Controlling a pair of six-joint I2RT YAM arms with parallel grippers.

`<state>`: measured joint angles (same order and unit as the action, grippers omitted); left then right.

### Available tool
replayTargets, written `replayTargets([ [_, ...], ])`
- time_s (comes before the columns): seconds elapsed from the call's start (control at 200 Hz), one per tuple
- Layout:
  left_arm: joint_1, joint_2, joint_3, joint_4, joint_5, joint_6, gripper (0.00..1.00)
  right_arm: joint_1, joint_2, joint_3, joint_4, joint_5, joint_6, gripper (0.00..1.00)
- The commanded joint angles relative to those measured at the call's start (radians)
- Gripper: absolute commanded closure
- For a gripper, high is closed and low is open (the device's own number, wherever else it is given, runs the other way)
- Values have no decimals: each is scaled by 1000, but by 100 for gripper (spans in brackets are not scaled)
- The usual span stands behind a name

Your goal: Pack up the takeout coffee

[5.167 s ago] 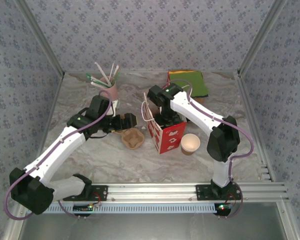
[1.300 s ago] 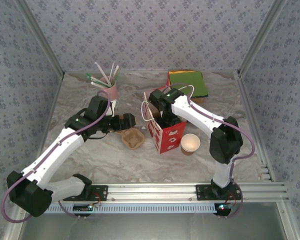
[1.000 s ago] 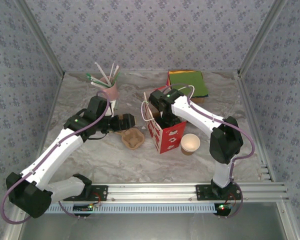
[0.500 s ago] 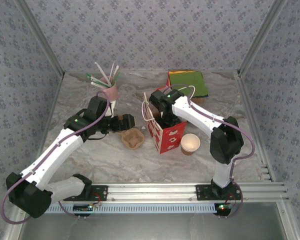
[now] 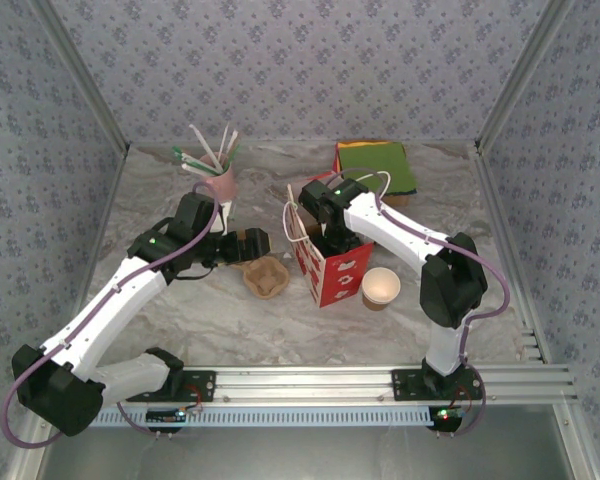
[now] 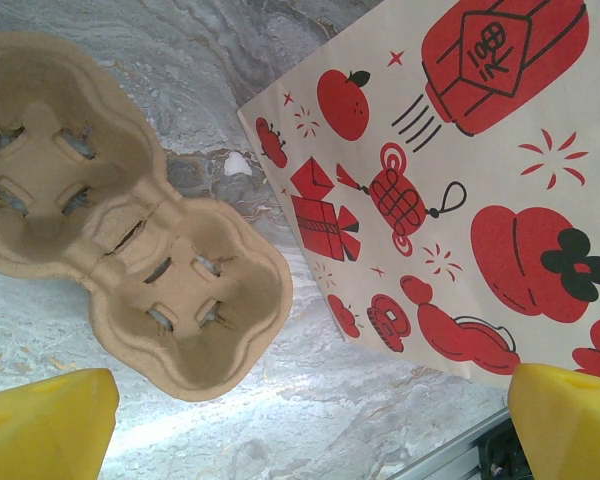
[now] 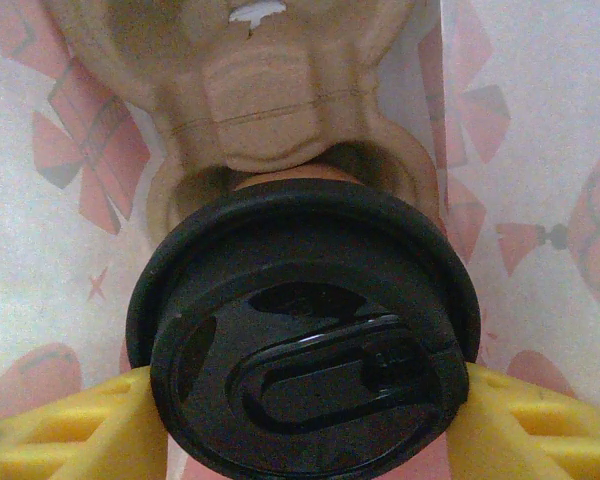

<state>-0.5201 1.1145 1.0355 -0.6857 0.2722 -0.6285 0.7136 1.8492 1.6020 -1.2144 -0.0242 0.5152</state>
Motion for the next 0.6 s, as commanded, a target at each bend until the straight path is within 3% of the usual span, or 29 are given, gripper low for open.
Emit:
replayTargets([
  [0.0,-5,4,35,-9,-11,15,0,-10,87,-73,34,8,-16,36],
  [0.595,-6,1,27,-5,-11,15,0,-8,93,-39,15,15,-20,36],
])
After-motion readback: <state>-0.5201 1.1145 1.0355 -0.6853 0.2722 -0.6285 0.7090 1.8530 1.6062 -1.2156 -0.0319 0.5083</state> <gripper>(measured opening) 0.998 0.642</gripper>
